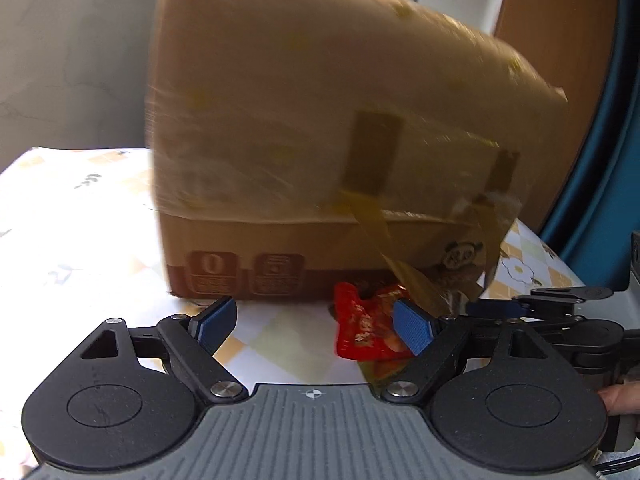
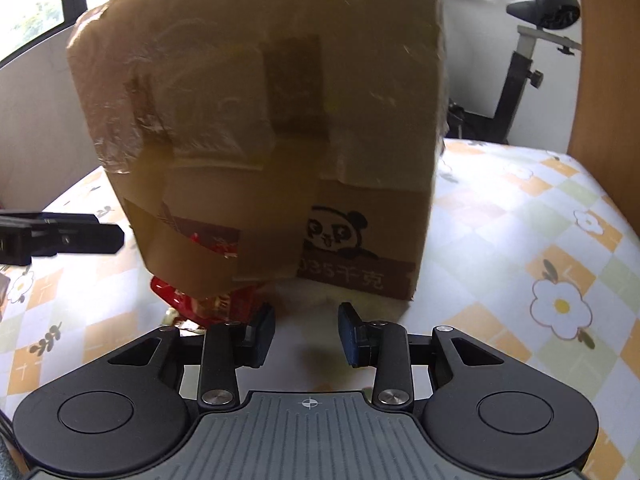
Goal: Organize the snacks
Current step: 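Grasp the small red packet with the left tool while the right tool grasps the gold packet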
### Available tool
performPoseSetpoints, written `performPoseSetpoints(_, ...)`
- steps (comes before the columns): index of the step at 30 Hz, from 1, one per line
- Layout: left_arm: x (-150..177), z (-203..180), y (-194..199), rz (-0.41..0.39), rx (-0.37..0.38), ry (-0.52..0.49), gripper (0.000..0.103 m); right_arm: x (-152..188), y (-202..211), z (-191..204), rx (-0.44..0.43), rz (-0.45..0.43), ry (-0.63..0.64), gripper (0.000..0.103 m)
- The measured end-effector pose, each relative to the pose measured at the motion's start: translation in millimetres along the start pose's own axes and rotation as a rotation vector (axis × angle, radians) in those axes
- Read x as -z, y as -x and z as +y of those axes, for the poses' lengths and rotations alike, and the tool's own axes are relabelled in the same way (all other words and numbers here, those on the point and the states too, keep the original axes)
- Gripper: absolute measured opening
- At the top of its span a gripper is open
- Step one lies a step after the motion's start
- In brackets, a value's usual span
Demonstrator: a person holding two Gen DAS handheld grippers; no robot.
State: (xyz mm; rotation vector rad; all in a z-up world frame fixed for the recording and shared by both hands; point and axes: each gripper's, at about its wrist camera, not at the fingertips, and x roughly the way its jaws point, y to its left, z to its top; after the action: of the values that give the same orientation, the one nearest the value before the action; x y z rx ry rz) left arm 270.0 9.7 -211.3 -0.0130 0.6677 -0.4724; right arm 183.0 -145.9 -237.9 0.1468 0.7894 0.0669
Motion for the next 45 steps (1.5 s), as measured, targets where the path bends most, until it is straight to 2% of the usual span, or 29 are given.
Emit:
performPoseSetpoints(4, 6.0, -18.6, -21.1, 0.020, 0.025, -0.050, 0.087, 10.7, 3.2, 0.3, 0.000, -0.040, -0.001, 0.032)
performPoseSetpoints(13, 8.6, -36.1, -48.1, 0.036, 0.012, -0.101, 0.087, 13.5, 9.4, -11.4, -0.031, -0.060, -0.052, 0.032)
performPoseSetpoints(19, 10.5, -44.3, -62.3, 0.075, 0.004, -0.115, 0.074, 11.2, 8.3, -25.1, -0.059, -0.067, -0.093, 0.032)
performPoseSetpoints(22, 10.8, -46.4, -68.2, 0.080, 0.004, -0.104, 0.069, 10.5, 7.0, -26.4, -0.067, -0.066, -0.085, 0.036)
performPoseSetpoints(25, 13.2, -48.0, -63.5, 0.061, 0.014, -0.119, 0.056, 10.4, 6.0, -27.0, -0.073, -0.066, -0.087, 0.037)
performPoseSetpoints(26, 14.1, -48.7, -60.6, 0.049, 0.009, -0.116, 0.039, 10.4, 5.8, -28.0, -0.077, -0.066, -0.092, 0.037)
performPoseSetpoints(30, 13.3, -43.8, -45.3, 0.013, 0.017, -0.066, 0.028, 10.8, 5.5, -31.1, -0.085, -0.070, -0.106, 0.037)
performPoseSetpoints(34, 15.3, -39.2, -28.0, -0.014, 0.014, -0.055, 0.023, 10.6, 4.2, -32.0, -0.086, -0.070, -0.102, 0.038)
performPoseSetpoints(41, 21.7, -29.0, 5.6, -0.088, -0.019, 0.028, 0.020, 11.3, 3.9, -30.8, -0.084, -0.068, -0.094, 0.039)
performPoseSetpoints(45, 27.1, -8.5, 26.7, -0.085, -0.058, 0.086, 0.020, 11.5, 3.5, -28.2, -0.081, -0.066, -0.083, 0.041)
